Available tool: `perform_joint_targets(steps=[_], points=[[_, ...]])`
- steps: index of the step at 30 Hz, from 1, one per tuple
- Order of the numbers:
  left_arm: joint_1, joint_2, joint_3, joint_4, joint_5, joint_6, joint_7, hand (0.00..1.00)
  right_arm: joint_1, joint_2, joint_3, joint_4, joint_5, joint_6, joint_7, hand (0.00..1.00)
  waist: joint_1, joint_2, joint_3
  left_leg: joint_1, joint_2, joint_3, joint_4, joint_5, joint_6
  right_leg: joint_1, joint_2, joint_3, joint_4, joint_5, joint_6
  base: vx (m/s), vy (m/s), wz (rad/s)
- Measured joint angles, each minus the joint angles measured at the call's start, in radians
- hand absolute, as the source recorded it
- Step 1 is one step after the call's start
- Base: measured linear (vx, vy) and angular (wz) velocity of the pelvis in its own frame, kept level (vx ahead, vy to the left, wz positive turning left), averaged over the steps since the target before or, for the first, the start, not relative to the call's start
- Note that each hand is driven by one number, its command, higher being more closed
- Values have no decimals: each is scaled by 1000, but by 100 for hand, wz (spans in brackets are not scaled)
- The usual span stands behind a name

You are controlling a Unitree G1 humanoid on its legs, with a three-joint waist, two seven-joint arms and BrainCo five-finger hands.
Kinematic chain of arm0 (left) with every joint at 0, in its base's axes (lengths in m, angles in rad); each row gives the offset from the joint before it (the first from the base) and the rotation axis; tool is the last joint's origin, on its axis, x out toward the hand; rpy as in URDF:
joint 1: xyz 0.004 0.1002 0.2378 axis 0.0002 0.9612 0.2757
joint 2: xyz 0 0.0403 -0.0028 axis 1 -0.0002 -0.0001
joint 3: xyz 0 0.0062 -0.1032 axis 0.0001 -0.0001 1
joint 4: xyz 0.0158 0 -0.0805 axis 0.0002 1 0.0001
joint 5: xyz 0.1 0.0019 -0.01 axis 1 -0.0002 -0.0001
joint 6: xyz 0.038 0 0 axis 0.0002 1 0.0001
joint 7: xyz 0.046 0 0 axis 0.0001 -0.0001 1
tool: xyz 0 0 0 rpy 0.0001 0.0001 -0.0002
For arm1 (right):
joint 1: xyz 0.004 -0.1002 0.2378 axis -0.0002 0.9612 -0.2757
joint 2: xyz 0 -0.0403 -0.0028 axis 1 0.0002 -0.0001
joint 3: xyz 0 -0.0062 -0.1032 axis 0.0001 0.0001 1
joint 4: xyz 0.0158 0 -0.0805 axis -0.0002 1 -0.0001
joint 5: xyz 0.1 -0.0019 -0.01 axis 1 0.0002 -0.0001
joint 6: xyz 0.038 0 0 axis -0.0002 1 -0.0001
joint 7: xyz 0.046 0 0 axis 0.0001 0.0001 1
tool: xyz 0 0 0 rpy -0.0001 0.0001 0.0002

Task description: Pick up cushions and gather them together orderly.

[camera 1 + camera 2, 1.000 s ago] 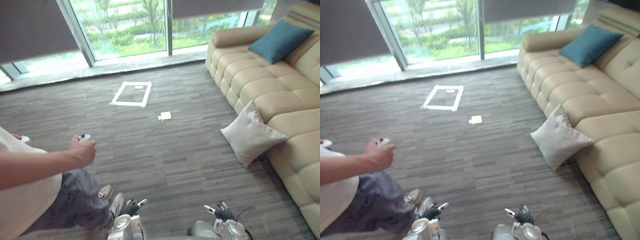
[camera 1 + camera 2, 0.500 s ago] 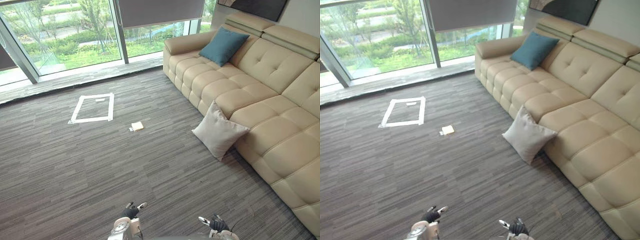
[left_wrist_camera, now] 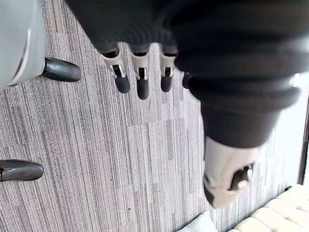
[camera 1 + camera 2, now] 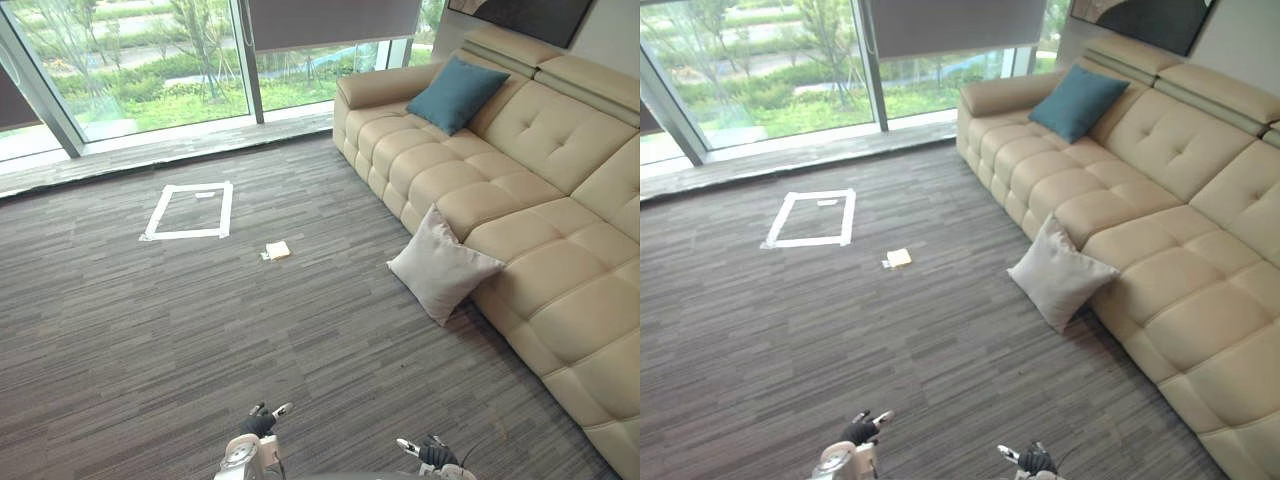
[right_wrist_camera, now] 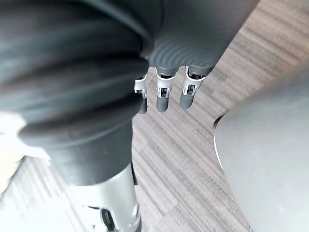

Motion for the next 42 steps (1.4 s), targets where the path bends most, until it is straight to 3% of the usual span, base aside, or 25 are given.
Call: perform_joint_targets(steps=[2,5,6,9,11,12,14,15,17,19,20,23,24,26,27,28,29,30,32,35,37,38,40,42], points=[[-2,5,13,-5,0,2,1,0,6,0,-21,-3,-2,3,-3,0,-2,2,5,-5,11,20,46,-56,11,-38,-13,-16,104,-16,22,37,21,-48],[-16,23,21,11,-3,5,6,0,-10,-6,-49,-30,-1,0,-3,0,-8,24,47,64,36,62,53,-99,-4,-226,-28,-80,483,12,3,40,26,-49],[-11,37,25,13,-6,14,15,0,-9,-4,-53,-34,-2,-4,-1,0,-9,13,48,96,49,86,35,-104,-9,-257,-37,-130,516,-20,-22,116,27,-44],[-15,47,12,33,-8,17,17,0,-15,-2,-66,-27,-2,-8,0,0,-25,6,49,144,66,87,-20,-111,-20,-301,-31,-250,373,-14,-43,170,-38,-11],[-18,49,-6,48,-7,18,16,0,-15,-3,-71,-24,-1,-10,1,0,-42,1,46,157,61,72,-39,-122,-37,-309,-9,-224,267,18,-62,407,-202,25],[-19,43,-11,56,-7,20,16,0,-21,-8,-91,-23,2,-12,4,0,-58,13,49,182,75,48,-41,-138,-46,-302,7,-210,299,21,-99,385,-215,34],[-6,25,-10,55,-7,20,15,0,-23,-15,-95,-25,-1,-12,2,0,-56,52,38,203,102,42,-9,-129,-23,-282,32,-228,316,-35,-103,374,-159,13],[-12,8,6,42,-7,19,15,0,-25,-14,-104,-23,0,-11,2,0,-56,65,35,161,132,20,113,-113,-35,-260,38,-244,333,-58,-129,585,-274,15],[-18,-21,28,9,-8,19,12,0,-27,-16,-104,-30,1,-10,0,0,-55,80,47,-2,192,-70,513,-55,-38,-162,60,-255,287,-84,-147,521,-272,5],[-12,-27,27,-3,-10,17,10,0,-36,-13,-90,-28,2,-9,-2,0,-46,78,52,-99,180,-89,730,-82,-57,-67,73,-219,212,-87,-151,454,-108,-46],[-12,-27,27,-9,-10,17,9,0,-38,-13,-79,-29,2,-9,-2,0,-46,77,52,-121,167,-84,749,-94,-53,-42,73,-208,187,-87,-151,472,-41,-62],[-15,-29,28,-31,-20,12,3,0,-51,-4,-63,-28,3,-3,-3,0,-32,73,56,-206,131,-15,639,-151,-9,49,71,-146,120,-87,-150,338,65,-68],[-20,-29,28,-31,-21,10,3,0,-53,3,-58,-29,3,-2,-5,0,-22,70,58,-226,99,-26,528,-153,-2,65,64,-107,116,-93,-139,325,204,-98],[-24,-29,27,-29,-21,4,2,0,-55,5,-35,-31,3,-2,-6,0,-13,70,58,-247,50,-94,374,-133,12,77,56,-53,107,-123,-90,336,314,-104],[-18,-31,29,-26,-22,0,1,0,-53,-5,-2,-40,3,-3,-7,0,-9,82,52,-246,26,-175,295,-46,23,76,66,-3,129,-160,-63,273,343,-86],[-18,-20,32,-26,-23,-2,2,0,-50,-1,6,-38,3,-1,-10,0,-8,76,46,-239,9,-155,310,-77,26,77,53,25,134,-169,-53,349,380,-82],[-20,-12,46,-25,-23,-3,4,0,-44,8,20,-37,3,-2,-10,0,-14,35,36,-234,-11,-119,319,-110,49,76,26,60,127,-171,-50,258,215,-42],[-20,-11,52,-25,-23,-3,4,0,-44,13,24,-36,2,-1,-10,0,-14,21,33,-232,-14,-103,326,-126,53,75,20,79,129,-169,-49,339,275,-64],[-23,-10,68,-21,-22,-4,5,0,-45,43,23,-40,1,-1,-11,0,5,6,30,-199,-18,-32,332,-156,69,26,3,143,219,-143,-33,359,296,-90],[-27,-8,65,5,-19,2,5,0,-58,45,39,-50,0,-4,-4,0,-7,23,42,-63,-19,69,262,-181,97,-143,-2,153,591,-69,48,269,174,-75],[-29,-8,63,13,-19,6,6,0,-71,40,39,-50,-2,-10,-1,0,-7,35,49,26,-17,111,193,-183,99,-216,-4,62,699,-80,25,327,143,-70],[-27,-7,63,13,-19,9,15,0,-83,37,38,-49,-3,-11,-1,0,-5,41,56,92,-16,143,130,-182,98,-266,0,-37,709,-109,-22,222,60,-52],[-27,-2,48,23,-18,17,19,0,-85,35,30,-49,-2,-13,-1,0,-10,42,57,149,-17,166,76,-182,98,-301,22,-130,611,-120,-47,278,4,-38],[-30,2,24,33,-16,17,19,0,-88,35,20,-50,-1,-14,0,0,-17,41,58,171,-22,165,50,-181,96,-317,46,-157,504,-110,-57,315,-69,-1]])
